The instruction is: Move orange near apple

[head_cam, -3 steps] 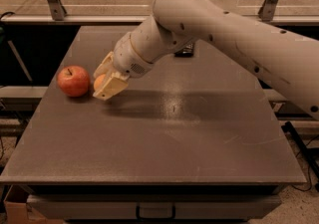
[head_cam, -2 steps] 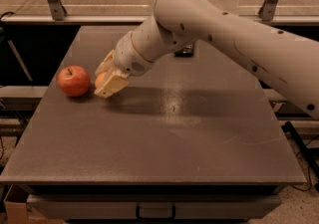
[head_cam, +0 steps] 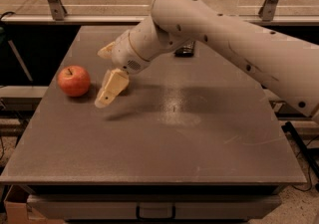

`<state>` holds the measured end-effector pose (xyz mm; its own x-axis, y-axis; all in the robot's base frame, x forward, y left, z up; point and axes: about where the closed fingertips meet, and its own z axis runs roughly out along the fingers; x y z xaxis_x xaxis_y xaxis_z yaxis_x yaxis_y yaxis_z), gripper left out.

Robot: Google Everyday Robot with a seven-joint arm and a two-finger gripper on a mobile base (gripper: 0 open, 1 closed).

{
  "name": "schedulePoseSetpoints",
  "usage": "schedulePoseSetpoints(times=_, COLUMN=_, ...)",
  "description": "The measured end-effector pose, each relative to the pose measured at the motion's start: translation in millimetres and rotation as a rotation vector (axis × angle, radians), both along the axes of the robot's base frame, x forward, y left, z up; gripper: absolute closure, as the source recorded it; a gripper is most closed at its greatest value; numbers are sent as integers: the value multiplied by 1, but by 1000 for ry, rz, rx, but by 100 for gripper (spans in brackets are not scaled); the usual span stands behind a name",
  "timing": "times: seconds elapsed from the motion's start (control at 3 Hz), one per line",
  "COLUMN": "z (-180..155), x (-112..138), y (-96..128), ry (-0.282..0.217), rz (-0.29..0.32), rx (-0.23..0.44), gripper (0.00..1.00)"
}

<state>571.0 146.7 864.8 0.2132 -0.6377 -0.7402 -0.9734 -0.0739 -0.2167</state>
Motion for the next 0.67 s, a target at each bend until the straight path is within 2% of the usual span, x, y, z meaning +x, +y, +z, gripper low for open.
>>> schedulePoseSetpoints(times=0.33, z=5, x=4, y=-5, ry=-10, rz=-20, rx=16, gripper=0)
schedulePoseSetpoints(times=0.67, z=12, x=6, y=-30, ry=-15, rz=-64, rx=25, gripper=0)
